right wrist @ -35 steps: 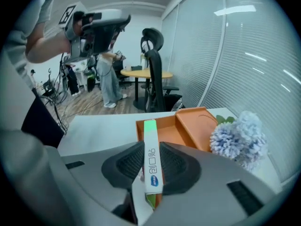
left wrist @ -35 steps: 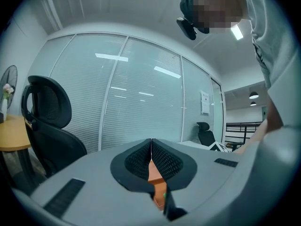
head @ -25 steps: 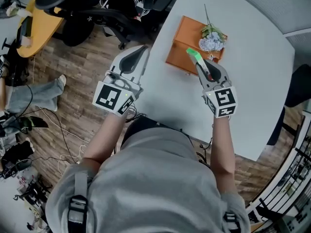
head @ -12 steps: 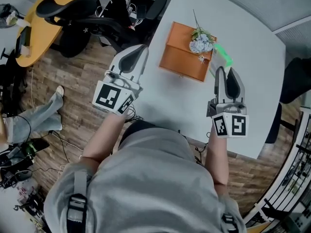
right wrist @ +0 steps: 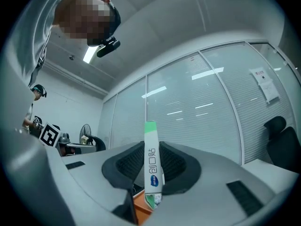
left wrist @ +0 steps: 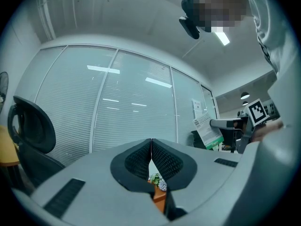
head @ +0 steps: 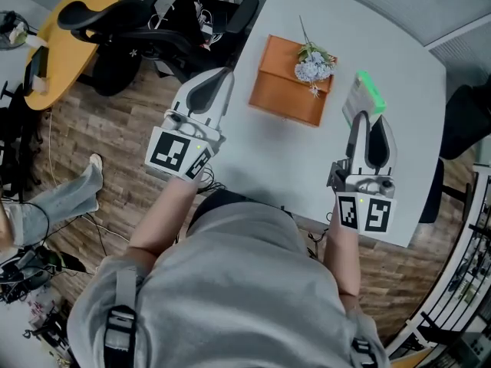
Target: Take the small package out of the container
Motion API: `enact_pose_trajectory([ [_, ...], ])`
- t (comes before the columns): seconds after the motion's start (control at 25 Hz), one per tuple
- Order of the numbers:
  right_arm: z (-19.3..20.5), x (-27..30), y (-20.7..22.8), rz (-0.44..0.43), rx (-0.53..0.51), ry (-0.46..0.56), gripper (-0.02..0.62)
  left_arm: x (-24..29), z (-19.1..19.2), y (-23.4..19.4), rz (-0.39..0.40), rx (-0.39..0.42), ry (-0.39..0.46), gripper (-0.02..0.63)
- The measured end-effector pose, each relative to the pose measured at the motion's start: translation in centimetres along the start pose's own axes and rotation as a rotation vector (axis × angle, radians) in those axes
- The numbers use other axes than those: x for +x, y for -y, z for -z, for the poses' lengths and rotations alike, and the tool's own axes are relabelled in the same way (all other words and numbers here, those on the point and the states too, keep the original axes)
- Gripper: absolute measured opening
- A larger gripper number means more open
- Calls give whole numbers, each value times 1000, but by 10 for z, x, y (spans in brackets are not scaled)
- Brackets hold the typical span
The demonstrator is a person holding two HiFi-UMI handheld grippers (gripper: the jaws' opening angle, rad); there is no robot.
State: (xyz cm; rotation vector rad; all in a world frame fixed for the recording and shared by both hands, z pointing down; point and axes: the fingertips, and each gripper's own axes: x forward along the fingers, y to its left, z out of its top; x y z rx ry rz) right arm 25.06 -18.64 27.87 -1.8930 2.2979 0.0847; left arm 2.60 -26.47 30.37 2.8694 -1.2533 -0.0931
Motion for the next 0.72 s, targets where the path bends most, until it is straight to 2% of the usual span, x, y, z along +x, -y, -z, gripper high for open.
enact_pose_trajectory([
  [0.72,-25,-14,-9,10,-1,59,114,-5,-5,13,32,5,5,21],
])
